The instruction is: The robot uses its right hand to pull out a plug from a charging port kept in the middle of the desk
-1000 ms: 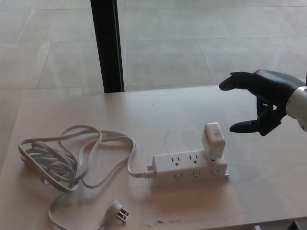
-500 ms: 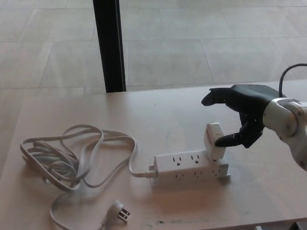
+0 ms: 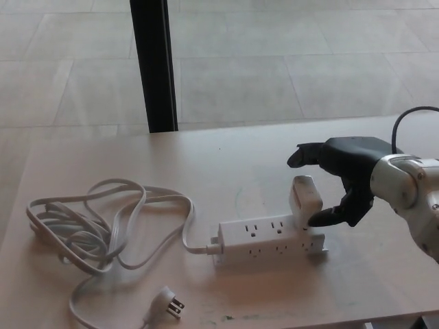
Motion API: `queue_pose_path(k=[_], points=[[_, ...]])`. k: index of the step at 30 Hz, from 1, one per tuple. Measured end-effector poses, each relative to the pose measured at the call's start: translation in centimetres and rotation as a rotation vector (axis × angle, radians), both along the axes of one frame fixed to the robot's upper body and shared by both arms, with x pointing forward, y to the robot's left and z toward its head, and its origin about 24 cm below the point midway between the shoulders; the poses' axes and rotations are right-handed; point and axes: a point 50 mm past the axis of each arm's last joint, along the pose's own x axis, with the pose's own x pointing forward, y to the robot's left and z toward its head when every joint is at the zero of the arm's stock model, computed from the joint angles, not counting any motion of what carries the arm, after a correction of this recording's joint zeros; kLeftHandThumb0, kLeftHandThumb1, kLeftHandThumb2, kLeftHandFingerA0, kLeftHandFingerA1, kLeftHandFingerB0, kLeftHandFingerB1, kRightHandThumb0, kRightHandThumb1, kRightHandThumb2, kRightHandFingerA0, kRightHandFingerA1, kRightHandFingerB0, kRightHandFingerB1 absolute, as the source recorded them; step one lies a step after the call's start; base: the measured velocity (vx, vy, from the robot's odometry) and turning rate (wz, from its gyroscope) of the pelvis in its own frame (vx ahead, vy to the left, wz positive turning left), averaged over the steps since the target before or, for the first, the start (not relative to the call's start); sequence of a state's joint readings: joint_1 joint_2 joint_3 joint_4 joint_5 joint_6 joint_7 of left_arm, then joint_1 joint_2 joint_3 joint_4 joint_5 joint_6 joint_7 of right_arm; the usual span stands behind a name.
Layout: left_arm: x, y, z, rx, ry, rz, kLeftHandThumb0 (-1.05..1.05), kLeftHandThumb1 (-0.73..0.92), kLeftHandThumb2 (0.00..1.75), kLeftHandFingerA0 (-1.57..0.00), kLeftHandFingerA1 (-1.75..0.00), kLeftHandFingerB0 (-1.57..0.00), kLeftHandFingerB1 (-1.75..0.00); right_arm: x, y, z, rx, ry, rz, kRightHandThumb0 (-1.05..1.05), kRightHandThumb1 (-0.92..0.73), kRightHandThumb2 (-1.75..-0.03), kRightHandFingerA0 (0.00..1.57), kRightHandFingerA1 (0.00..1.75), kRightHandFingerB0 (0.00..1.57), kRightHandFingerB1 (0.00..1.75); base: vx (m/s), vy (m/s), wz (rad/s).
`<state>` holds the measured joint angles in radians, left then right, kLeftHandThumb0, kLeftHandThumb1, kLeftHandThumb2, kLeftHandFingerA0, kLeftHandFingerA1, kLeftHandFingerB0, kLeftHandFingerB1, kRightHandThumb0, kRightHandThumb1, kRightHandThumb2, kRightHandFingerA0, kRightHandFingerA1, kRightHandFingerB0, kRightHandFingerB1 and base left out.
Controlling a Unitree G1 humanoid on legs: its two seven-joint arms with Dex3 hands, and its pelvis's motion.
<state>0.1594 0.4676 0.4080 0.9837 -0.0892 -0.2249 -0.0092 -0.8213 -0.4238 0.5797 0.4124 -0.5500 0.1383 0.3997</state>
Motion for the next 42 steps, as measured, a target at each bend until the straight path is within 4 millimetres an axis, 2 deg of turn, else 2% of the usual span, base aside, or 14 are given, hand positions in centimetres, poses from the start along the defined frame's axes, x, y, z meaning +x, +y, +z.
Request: queue_pose_path(k=[1,2,4,15,16,18,23,24,30,33,34,36,37,42], points=[[0.0,0.0,0.0,0.000,-0.001,0.000,-0.64,0.59,0.58,-0.79,-0.57,-0.64,-0.45,0.0,0.1,-0.1,0.001,0.002,0.003,-0.88,-0.58,-0.58,0.83,1.59,0.21,0.35,0.00,0.000,0.00],[0.0,0.0,0.0,-0.001,-0.001,0.001,-0.65,0.47,0.87,-0.71,-0.65,-0.58,-0.58,0.0,0.3,-0.1,0.001,0.005,0.006,-0.88,-0.56,-0.62,0.81,1.60,0.19,0.36,0.00,0.000,0.00],[0.0,0.0,0.0,-0.001,-0.002,0.000,-0.63,0.59,0.58,-0.76,-0.54,-0.63,-0.45,-0.1,0.7,-0.2,0.001,0.009,0.017,-0.87,-0.57,-0.62,0.80,1.60,0.20,0.35,0.00,0.000,0.00],[0.1,0.0,0.0,-0.003,-0.002,0.003,-0.64,0.62,0.59,-0.77,-0.53,-0.67,-0.44,-0.3,0.5,-0.8,-0.025,0.029,0.014,-0.89,-0.59,-0.59,0.79,1.66,0.23,0.40,0.00,0.000,0.00],[0.1,0.0,0.0,-0.003,-0.001,0.002,-0.66,0.62,0.59,-0.77,-0.53,-0.68,-0.45,-0.3,0.3,-0.9,-0.030,0.033,0.009,-0.98,-0.46,-0.79,0.84,1.57,0.21,0.46,0.00,0.000,0.00],[0.1,0.0,0.0,-0.001,0.000,0.000,-0.64,0.62,0.59,-0.78,-0.54,-0.70,-0.46,-0.2,-0.2,-1.1,-0.040,0.039,-0.002,-0.87,-0.58,-0.58,0.77,1.64,0.23,0.39,0.00,0.000,0.00],[-0.1,0.0,-0.1,-0.003,0.003,0.004,-0.62,0.62,0.59,-0.80,-0.55,-0.68,-0.45,-0.1,-1.1,-1.2,-0.055,0.042,-0.025,-0.97,-0.45,-0.78,0.83,1.58,0.22,0.46,0.00,0.000,0.00],[-0.1,0.0,-0.1,-0.003,0.003,0.003,-0.63,0.62,0.59,-0.79,-0.55,-0.69,-0.46,-0.1,-1.2,-1.2,-0.054,0.041,-0.026,-0.90,-0.56,-0.65,0.75,1.74,0.23,0.41,0.00,0.000,0.00],[-0.1,0.0,0.0,-0.001,-0.002,0.002,-0.64,0.62,0.59,-0.79,-0.54,-0.68,-0.46,-0.1,-1.2,-1.2,-0.054,0.038,-0.019,-0.84,-0.56,-0.64,0.72,1.71,0.27,0.38,0.00,0.000,0.00],[-0.1,0.0,0.0,-0.004,0.002,0.005,-0.64,0.63,0.59,-0.78,-0.53,-0.68,-0.46,-0.2,-0.9,-1.2,-0.049,0.038,-0.011,-0.77,-0.55,-0.63,0.75,1.67,0.33,0.36,0.00,0.000,0.00],[-0.1,0.0,-0.1,-0.004,0.002,0.005,-0.65,0.63,0.60,-0.79,-0.52,-0.67,-0.45,-0.2,-0.8,-1.2,-0.047,0.037,-0.008,-0.84,-0.51,-0.89,0.97,1.44,0.34,0.46,0.00,0.000,0.00],[-0.1,0.0,-0.1,-0.005,0.003,0.006,-0.65,0.62,0.59,-0.80,-0.53,-0.68,-0.46,-0.3,-0.2,-1.3,-0.039,0.034,0.006,-0.87,-0.53,-0.89,0.97,1.45,0.34,0.45,0.00,0.000,0.00],[-0.1,0.0,-0.1,-0.006,0.002,0.005,-0.65,0.63,0.60,-0.79,-0.53,-0.69,-0.46,-0.4,0.0,-1.3,-0.036,0.032,0.012,-0.74,-0.56,-0.64,0.77,1.63,0.38,0.35,0.00,0.000,0.00],[-0.2,0.0,-0.1,-0.007,0.003,0.004,-0.65,0.64,0.60,-0.78,-0.51,-0.67,-0.45,-0.5,0.2,-1.2,-0.031,0.024,0.013,-0.72,-0.55,-0.64,0.79,1.65,0.40,0.37,0.00,0.000,0.00]])
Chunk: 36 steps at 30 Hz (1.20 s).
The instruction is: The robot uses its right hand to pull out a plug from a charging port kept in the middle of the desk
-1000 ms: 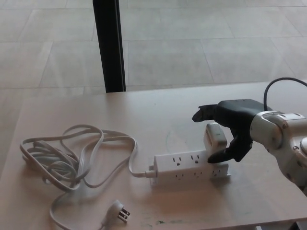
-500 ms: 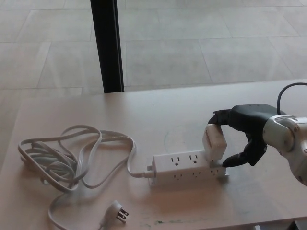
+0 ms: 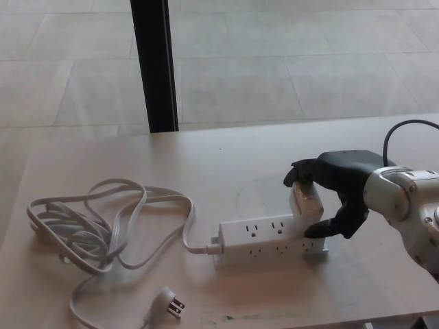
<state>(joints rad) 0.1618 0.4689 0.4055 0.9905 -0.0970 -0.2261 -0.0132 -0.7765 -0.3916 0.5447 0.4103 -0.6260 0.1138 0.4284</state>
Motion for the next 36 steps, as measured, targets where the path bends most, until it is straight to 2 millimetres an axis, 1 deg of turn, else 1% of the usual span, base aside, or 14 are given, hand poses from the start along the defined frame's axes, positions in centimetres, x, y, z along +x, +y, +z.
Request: queue_pose_path(k=[5,6,7,14,18,19,22,23,24,25,27,28,31,36], points=[[0.0,0.0,0.0,-0.001,0.001,0.001,-0.66,0.64,0.60,-0.80,-0.52,-0.68,-0.45,0.0,0.0,0.0,-0.003,-0.011,-0.002,-0.51,-0.56,-0.57,0.80,1.62,0.49,0.46,0.00,0.000,0.00],[0.0,0.0,-0.1,-0.003,0.002,0.002,-0.66,0.64,0.60,-0.80,-0.52,-0.68,-0.45,0.0,-0.1,0.0,-0.004,-0.016,-0.002,-0.48,-0.44,-0.89,1.11,1.32,0.47,0.62,0.00,0.000,0.00],[0.0,0.0,-0.1,-0.003,0.003,0.002,-0.65,0.65,0.60,-0.81,-0.53,-0.70,-0.46,0.0,-0.1,-0.1,-0.005,-0.019,-0.002,-0.34,-0.61,-0.58,0.82,1.56,0.61,0.54,0.00,0.000,0.00],[-0.1,0.0,-0.2,-0.005,0.004,0.006,-0.66,0.67,0.61,-0.80,-0.52,-0.70,-0.46,0.1,-0.4,-0.3,0.001,-0.058,0.001,-0.35,-0.63,-0.63,0.90,1.75,0.99,0.68,0.00,0.000,0.00],[-0.2,0.0,-0.1,-0.001,-0.001,0.000,-0.71,0.70,0.62,-0.78,-0.51,-0.67,-0.45,0.0,-0.4,-0.4,0.007,-0.077,0.008,-0.35,-0.61,-0.65,0.91,1.70,1.00,0.69,0.00,0.000,0.00],[-0.2,0.0,-0.2,-0.002,0.000,0.000,-0.70,0.72,0.62,-0.77,-0.50,-0.65,-0.44,-0.1,-0.4,-0.4,0.007,-0.080,0.010,-0.31,-0.55,-0.79,0.92,1.67,1.01,0.74,0.00,0.000,0.00],[-0.3,-0.1,-0.2,-0.001,0.001,-0.003,-0.70,0.73,0.63,-0.75,-0.48,-0.63,-0.44,-0.1,-0.3,-0.4,0.010,-0.096,0.016,-0.28,-0.53,-0.82,0.95,1.69,0.98,0.80,0.00,0.000,0.00],[-0.3,-0.1,-0.2,0.000,-0.001,-0.005,-0.70,0.74,0.63,-0.73,-0.48,-0.62,-0.43,-0.2,-0.3,-0.4,0.011,-0.106,0.018,-0.32,-0.56,-0.73,0.91,1.72,0.93,0.94,0.00,0.000,0.00],[-0.3,-0.1,-0.2,0.001,-0.001,-0.006,-0.69,0.76,0.64,-0.73,-0.47,-0.62,-0.44,-0.2,-0.3,-0.5,0.010,-0.118,0.020,-0.32,-0.55,-0.76,0.92,1.75,0.86,1.13,0.00,0.000,0.00],[-0.4,-0.1,-0.2,0.001,0.000,-0.008,-0.69,0.76,0.64,-0.73,-0.47,-0.62,-0.44,-0.3,-0.2,-0.5,0.008,-0.132,0.025,-0.32,-0.55,-0.76,0.92,1.75,0.86,1.13,0.00,0.000,0.00],[-0.4,-0.1,-0.2,0.001,0.001,-0.011,-0.70,0.77,0.64,-0.74,-0.49,-0.63,-0.45,-0.3,-0.2,-0.6,0.006,-0.157,0.034,-0.32,-0.49,-0.96,0.97,1.75,0.81,1.45,0.00,0.000,0.00],[-0.4,-0.1,-0.2,0.001,0.001,-0.011,-0.71,0.78,0.63,-0.73,-0.48,-0.62,-0.44,-0.3,-0.2,-0.7,0.007,-0.172,0.036,-0.33,-0.54,-0.90,0.95,1.75,0.75,1.60,0.00,0.000,0.00],[-0.4,-0.1,-0.2,0.000,0.001,-0.013,-0.72,0.78,0.64,-0.74,-0.49,-0.60,-0.43,-0.5,-0.2,-0.9,0.009,-0.208,0.037,-0.30,-0.45,-1.07,0.93,1.75,0.74,1.68,0.00,0.000,0.00],[-0.6,-0.2,-0.4,-0.012,0.003,-0.021,-0.73,0.79,0.64,-0.73,-0.50,-0.60,-0.44,-0.7,-0.3,-1.4,0.017,-0.255,0.035,-0.30,-0.43,-1.13,0.94,1.75,0.74,1.70,0.00,0.000,0.00]])
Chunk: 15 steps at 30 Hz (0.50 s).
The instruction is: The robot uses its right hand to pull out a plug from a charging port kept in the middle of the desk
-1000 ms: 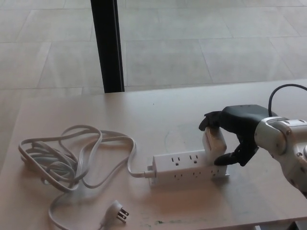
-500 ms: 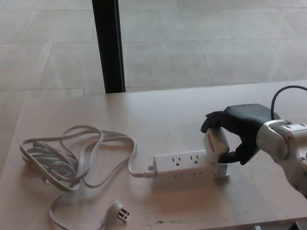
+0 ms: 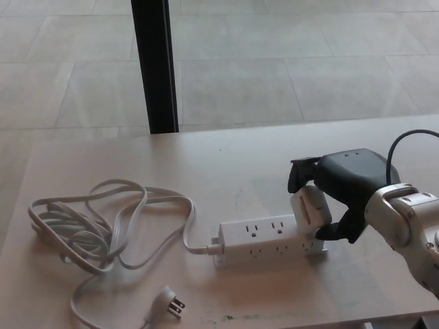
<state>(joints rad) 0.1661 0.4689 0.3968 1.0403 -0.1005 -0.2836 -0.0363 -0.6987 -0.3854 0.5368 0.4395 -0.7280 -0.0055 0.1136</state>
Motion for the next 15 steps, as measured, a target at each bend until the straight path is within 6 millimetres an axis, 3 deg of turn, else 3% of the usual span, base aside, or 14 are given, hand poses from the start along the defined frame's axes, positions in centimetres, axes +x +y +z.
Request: queue_pose_path(k=[1,2,5,10,11,15], points=[[-0.03,-0.01,0.00,-0.001,-0.001,-0.004,-0.73,0.79,0.64,-0.73,-0.50,-0.60,-0.44,-0.02,-0.02,-0.04,0.000,-0.005,0.000,-0.30,-0.43,-1.13,0.94,1.75,0.74,1.70,0.00,0.000,0.00],[-0.05,-0.03,0.01,-0.002,-0.002,-0.008,-0.71,0.79,0.64,-0.73,-0.49,-0.59,-0.43,-0.04,-0.04,-0.10,0.001,-0.010,0.001,-0.26,-0.48,-1.01,0.92,1.75,0.71,1.75,0.00,0.000,0.00],[-0.08,-0.05,0.00,-0.008,-0.006,-0.017,-0.72,0.79,0.64,-0.72,-0.49,-0.58,-0.44,0.03,-0.19,-0.21,0.013,-0.018,-0.004,-0.28,-0.45,-1.09,0.95,1.75,0.74,1.75,0.00,0.000,0.00],[-0.13,-0.11,-0.04,-0.015,-0.010,-0.030,-0.72,0.80,0.64,-0.73,-0.49,-0.58,-0.44,0.22,-0.54,-0.17,0.050,-0.012,-0.016,-0.32,-0.46,-1.05,0.91,1.75,0.76,1.74,0.00,0.000,0.00],[-0.15,-0.12,-0.04,-0.016,-0.010,-0.032,-0.72,0.81,0.64,-0.72,-0.50,-0.58,-0.44,0.25,-0.57,-0.15,0.055,-0.012,-0.017,-0.31,-0.52,-0.87,0.93,1.75,0.75,1.69,0.00,0.000,0.00],[-0.26,-0.10,-0.05,-0.024,-0.008,-0.038,-0.71,0.81,0.65,-0.70,-0.50,-0.54,-0.44,0.67,-0.26,0.42,0.063,-0.009,-0.014,-0.27,-0.50,-0.85,0.89,1.75,0.71,1.70,0.00,0.000,0.00]])
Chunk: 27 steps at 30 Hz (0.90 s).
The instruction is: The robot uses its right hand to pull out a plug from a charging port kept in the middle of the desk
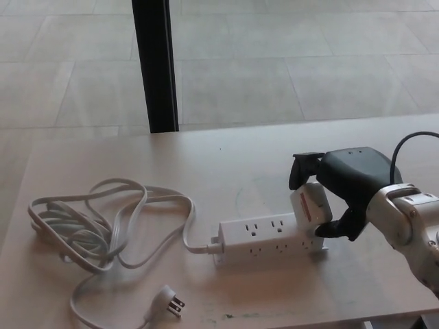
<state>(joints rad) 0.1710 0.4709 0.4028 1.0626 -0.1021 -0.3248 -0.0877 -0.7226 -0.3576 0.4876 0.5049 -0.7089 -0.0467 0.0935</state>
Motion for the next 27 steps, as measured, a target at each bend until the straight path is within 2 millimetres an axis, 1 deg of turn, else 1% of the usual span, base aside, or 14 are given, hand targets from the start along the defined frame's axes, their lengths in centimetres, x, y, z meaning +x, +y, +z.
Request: queue_pose_path(k=[6,7,9,10,12,13,16,18,19,21,23,24,26,27], points=[[0.0,0.1,0.1,-0.009,-0.004,-0.011,-0.71,0.82,0.65,-0.73,-0.50,-0.54,-0.43,1.2,0.2,2.0,-0.020,0.004,-0.006,-0.28,-0.47,-0.92,0.88,1.75,0.71,1.67,0.00,0.000,0.00],[0.0,0.2,0.1,-0.010,-0.003,-0.012,-0.70,0.82,0.65,-0.72,-0.50,-0.55,-0.43,1.4,0.2,2.7,-0.015,-0.011,-0.009,-0.27,-0.44,-1.00,0.90,1.75,0.75,1.63,0.00,0.000,0.00],[0.1,0.2,0.2,-0.013,-0.008,-0.013,-0.70,0.82,0.65,-0.72,-0.50,-0.56,-0.44,1.9,0.3,4.4,-0.007,-0.042,-0.008,-0.26,-0.40,-1.01,0.91,1.75,0.78,1.59,0.00,0.000,0.00],[0.2,0.2,0.2,-0.014,-0.010,-0.014,-0.70,0.83,0.65,-0.72,-0.51,-0.56,-0.44,2.2,0.4,5.5,-0.005,-0.065,-0.004,-0.31,-0.43,-0.99,0.92,1.75,0.81,1.49,0.00,0.000,0.00],[0.2,0.2,0.3,-0.014,-0.012,-0.018,-0.71,0.84,0.65,-0.70,-0.50,-0.55,-0.43,2.5,0.5,7.2,0.002,-0.093,-0.003,-0.29,-0.40,-0.98,0.93,1.75,0.78,1.65,0.00,0.000,0.00],[0.3,0.2,0.3,-0.015,-0.013,-0.020,-0.71,0.84,0.65,-0.71,-0.51,-0.56,-0.44,2.5,0.5,7.7,0.008,-0.096,-0.005,-0.29,-0.39,-0.98,0.92,1.75,0.76,1.68,0.00,0.000,0.00],[0.3,0.2,0.3,-0.019,-0.014,-0.024,-0.72,0.83,0.65,-0.70,-0.51,-0.55,-0.44,2.7,0.2,8.8,0.012,-0.090,-0.014,-0.26,-0.42,-0.87,0.91,1.75,0.73,1.71,0.00,0.000,0.00],[0.3,0.3,0.3,-0.025,-0.018,-0.023,-0.72,0.83,0.65,-0.70,-0.51,-0.55,-0.44,2.8,-0.1,9.4,0.012,-0.085,-0.025,-0.26,-0.42,-0.87,0.91,1.75,0.73,1.71,0.00,0.000,0.00],[0.3,0.3,0.3,-0.028,-0.020,-0.022,-0.73,0.83,0.65,-0.73,-0.51,-0.57,-0.44,2.8,-0.3,9.6,0.011,-0.083,-0.030,-0.24,-0.40,-0.94,0.94,1.75,0.83,1.59,0.00,0.000,0.00],[0.2,0.3,0.3,-0.032,-0.021,-0.019,-0.71,0.84,0.65,-0.73,-0.52,-0.56,-0.44,2.9,-1.0,10.0,0.014,-0.072,-0.047,-0.22,-0.37,-1.03,0.95,1.75,0.83,1.64,0.00,0.000,0.00],[0.2,0.3,0.3,-0.036,-0.023,-0.016,-0.71,0.84,0.65,-0.71,-0.50,-0.56,-0.44,2.9,-1.6,10.5,0.012,-0.067,-0.067,-0.24,-0.38,-1.03,0.92,1.75,0.76,1.67,0.00,0.000,0.00],[0.2,0.3,0.3,-0.037,-0.025,-0.015,-0.72,0.83,0.65,-0.72,-0.51,-0.56,-0.44,2.9,-2.0,10.8,0.011,-0.068,-0.076,-0.25,-0.40,-0.99,0.90,1.75,0.80,1.55,0.00,0.000,0.00],[0.2,0.4,0.4,-0.039,-0.029,-0.012,-0.71,0.84,0.65,-0.72,-0.51,-0.56,-0.44,2.9,-3.1,11.3,0.006,-0.065,-0.103,-0.24,-0.43,-0.90,0.89,1.75,0.80,1.53,0.00,0.000,0.00],[0.2,0.4,0.4,-0.040,-0.031,-0.010,-0.70,0.84,0.65,-0.70,-0.50,-0.55,-0.43,2.8,-3.5,11.4,0.002,-0.063,-0.113,-0.24,-0.43,-0.91,0.88,1.75,0.81,1.52,0.00,0.000,0.00]])
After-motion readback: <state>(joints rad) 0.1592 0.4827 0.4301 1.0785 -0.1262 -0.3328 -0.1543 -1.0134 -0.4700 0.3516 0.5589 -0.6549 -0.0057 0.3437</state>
